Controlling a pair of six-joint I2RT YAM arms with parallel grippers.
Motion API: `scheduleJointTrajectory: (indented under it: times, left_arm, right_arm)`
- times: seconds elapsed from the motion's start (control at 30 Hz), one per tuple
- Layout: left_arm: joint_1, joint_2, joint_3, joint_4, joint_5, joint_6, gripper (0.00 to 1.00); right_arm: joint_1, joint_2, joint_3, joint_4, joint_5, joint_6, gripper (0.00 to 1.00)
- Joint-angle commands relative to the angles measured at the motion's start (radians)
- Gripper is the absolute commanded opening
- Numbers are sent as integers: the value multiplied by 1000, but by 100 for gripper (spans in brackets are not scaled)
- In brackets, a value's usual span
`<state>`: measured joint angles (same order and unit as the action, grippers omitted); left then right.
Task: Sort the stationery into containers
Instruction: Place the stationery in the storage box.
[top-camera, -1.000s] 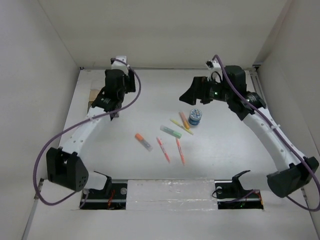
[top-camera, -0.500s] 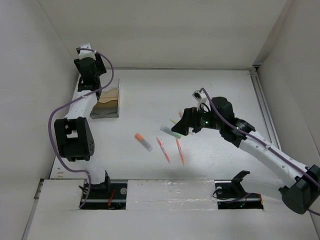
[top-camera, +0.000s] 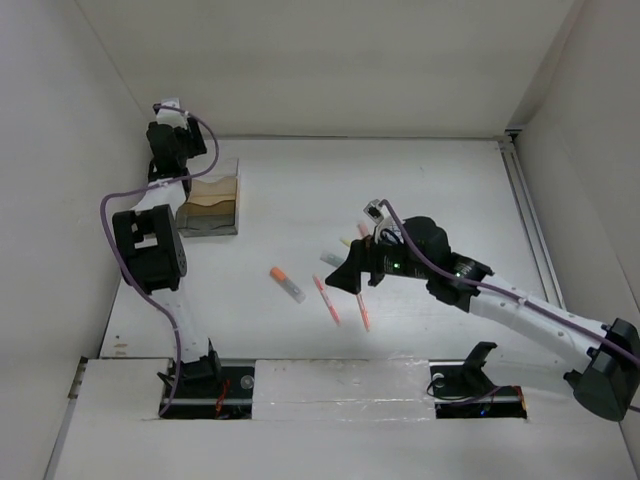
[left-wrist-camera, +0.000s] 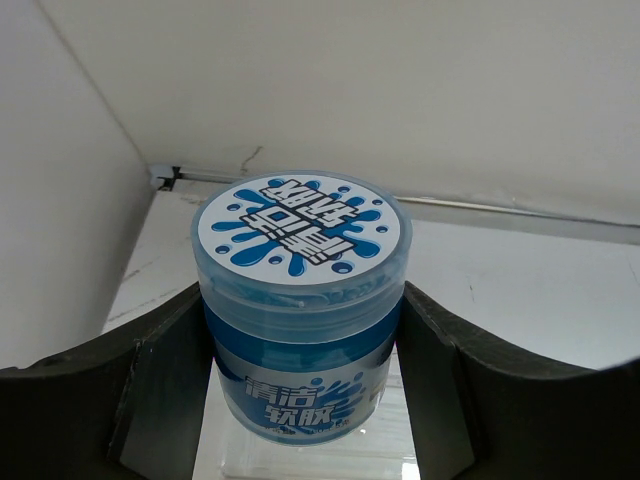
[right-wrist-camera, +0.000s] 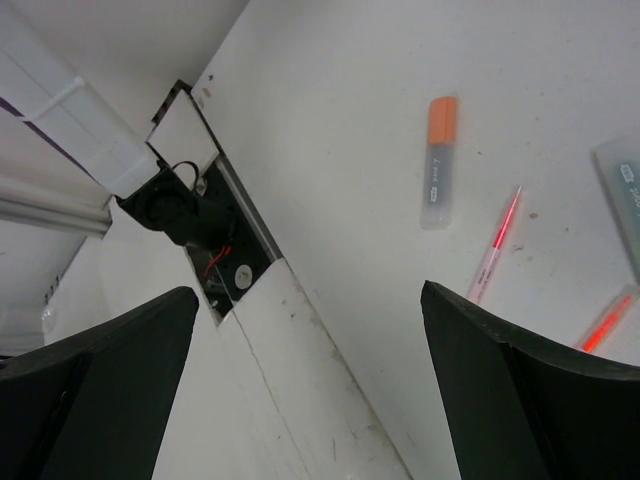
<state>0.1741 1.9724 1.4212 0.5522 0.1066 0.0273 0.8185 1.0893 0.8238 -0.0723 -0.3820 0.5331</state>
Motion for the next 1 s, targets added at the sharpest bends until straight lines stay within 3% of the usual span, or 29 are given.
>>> scheduleJointTrajectory:
  times: [0.0, 0.33, 0.97]
  left_arm:
    - [-8, 11, 90, 152, 76, 39, 0]
    - [1, 95, 91, 161, 73, 49, 0]
    - [1, 40, -71, 190, 22, 59, 0]
  right_arm:
    - [11, 4, -40, 126, 35, 18, 100]
    - [33, 80, -43, 169, 35, 18, 100]
    - [42, 41, -90, 187, 45, 8, 100]
